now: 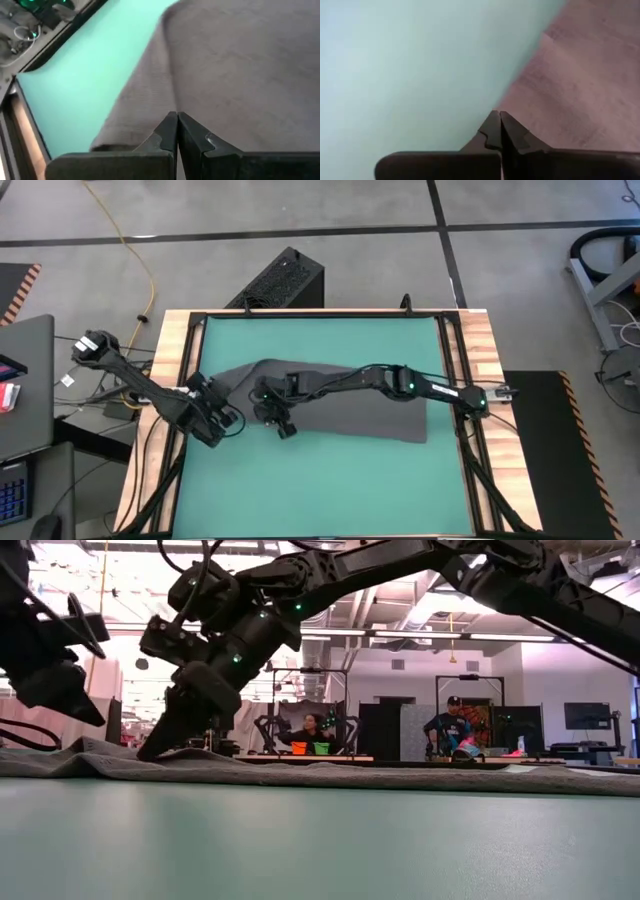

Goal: Roll towel
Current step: Roll the gray towel

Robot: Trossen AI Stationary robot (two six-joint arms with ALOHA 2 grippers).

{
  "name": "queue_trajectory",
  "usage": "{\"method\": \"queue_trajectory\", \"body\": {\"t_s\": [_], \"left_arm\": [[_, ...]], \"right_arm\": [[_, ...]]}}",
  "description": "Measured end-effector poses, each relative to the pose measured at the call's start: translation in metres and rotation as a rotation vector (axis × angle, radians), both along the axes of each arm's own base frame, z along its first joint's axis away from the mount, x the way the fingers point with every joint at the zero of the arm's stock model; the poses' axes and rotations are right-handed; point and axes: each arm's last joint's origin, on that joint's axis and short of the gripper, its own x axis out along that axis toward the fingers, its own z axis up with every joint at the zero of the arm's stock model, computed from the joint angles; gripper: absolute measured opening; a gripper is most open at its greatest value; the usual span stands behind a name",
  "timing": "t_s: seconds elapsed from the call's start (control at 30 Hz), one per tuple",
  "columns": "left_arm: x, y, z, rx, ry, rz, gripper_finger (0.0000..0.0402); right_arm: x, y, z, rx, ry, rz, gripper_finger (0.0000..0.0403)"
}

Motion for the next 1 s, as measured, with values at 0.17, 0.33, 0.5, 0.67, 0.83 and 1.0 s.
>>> {"method": "queue_trajectory", "body": {"t_s": [0.17, 0.33, 0.5, 0.67, 0.83, 1.0], "left_arm": [[-0.002, 0.011, -0.002, -0.166, -0.060, 0.014, 0.0000], [0.002, 0.022, -0.004, -0.213, -0.022, 0.052, 0.0000], [0.012, 0.029, -0.008, -0.233, 0.030, 0.072, 0.0000], [0.024, 0.036, -0.017, -0.223, 0.108, 0.073, 0.0000], [0.025, 0.047, -0.024, -0.214, 0.164, 0.170, 0.0000], [0.028, 0.056, -0.015, -0.158, 0.146, 0.247, 0.0000]], "right_arm": [[0.000, -0.006, 0.000, -0.002, 0.006, -0.031, 0.0018], [0.001, -0.013, 0.001, -0.003, -0.015, -0.044, 0.0016], [0.001, -0.012, 0.001, -0.003, -0.016, -0.042, 0.0016], [0.001, -0.015, 0.001, -0.006, -0.019, -0.043, 0.0016], [0.001, -0.016, 0.001, -0.006, -0.018, -0.045, 0.0016], [0.000, -0.015, 0.000, -0.005, -0.006, -0.044, 0.0016]]}}
